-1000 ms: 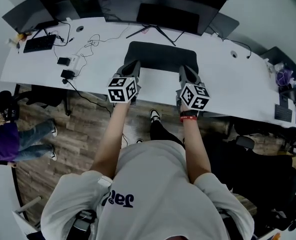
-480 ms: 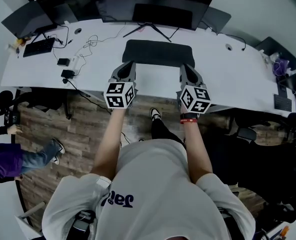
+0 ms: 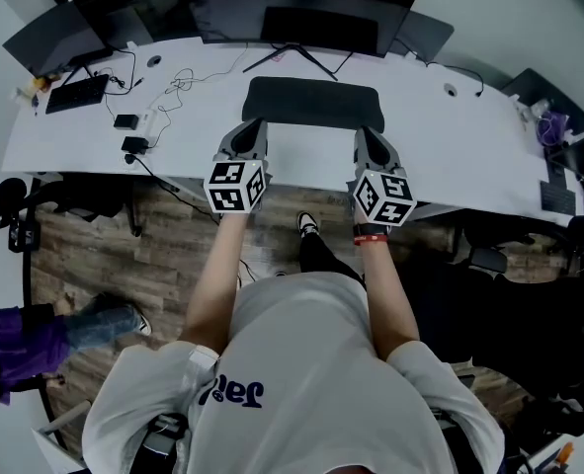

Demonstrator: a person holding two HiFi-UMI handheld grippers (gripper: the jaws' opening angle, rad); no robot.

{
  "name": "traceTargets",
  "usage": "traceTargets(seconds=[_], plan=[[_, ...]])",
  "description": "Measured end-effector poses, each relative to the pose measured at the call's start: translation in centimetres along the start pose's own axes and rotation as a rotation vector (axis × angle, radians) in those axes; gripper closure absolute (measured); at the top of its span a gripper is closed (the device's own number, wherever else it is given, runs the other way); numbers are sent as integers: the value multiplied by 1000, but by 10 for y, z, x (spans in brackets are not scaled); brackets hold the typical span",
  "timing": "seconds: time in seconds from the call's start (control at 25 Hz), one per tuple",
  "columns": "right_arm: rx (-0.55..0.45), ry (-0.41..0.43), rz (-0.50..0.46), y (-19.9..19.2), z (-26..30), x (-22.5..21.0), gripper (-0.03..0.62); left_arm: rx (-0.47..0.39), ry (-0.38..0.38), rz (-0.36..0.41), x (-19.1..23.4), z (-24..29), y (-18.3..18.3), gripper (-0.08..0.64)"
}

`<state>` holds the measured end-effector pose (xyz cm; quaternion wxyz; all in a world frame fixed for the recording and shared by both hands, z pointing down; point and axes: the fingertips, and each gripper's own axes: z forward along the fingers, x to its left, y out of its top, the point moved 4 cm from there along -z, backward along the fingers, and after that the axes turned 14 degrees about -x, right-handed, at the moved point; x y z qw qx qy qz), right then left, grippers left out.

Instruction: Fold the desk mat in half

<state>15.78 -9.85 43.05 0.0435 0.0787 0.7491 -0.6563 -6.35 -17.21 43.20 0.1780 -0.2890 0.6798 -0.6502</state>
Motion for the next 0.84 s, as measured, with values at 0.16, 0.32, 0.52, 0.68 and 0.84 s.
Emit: traceTargets(seconds=[0.16, 0.32, 0.52, 0.68, 0.84], plan=[[-4, -4, -27, 0, 3, 0, 580, -4, 1, -9, 5, 4, -2, 540], [-4, -11, -60, 1, 9, -2, 580, -10, -6, -22, 9, 12, -5, 540], [9, 2, -88, -2, 20, -5, 580, 33, -20, -26, 15, 28, -22, 540], [76, 121, -256, -6, 34, 5, 580, 199, -25, -6, 27, 40, -65, 538], [172, 422, -768, -11, 60, 40, 580, 414, 20, -1, 60, 34, -126, 537]])
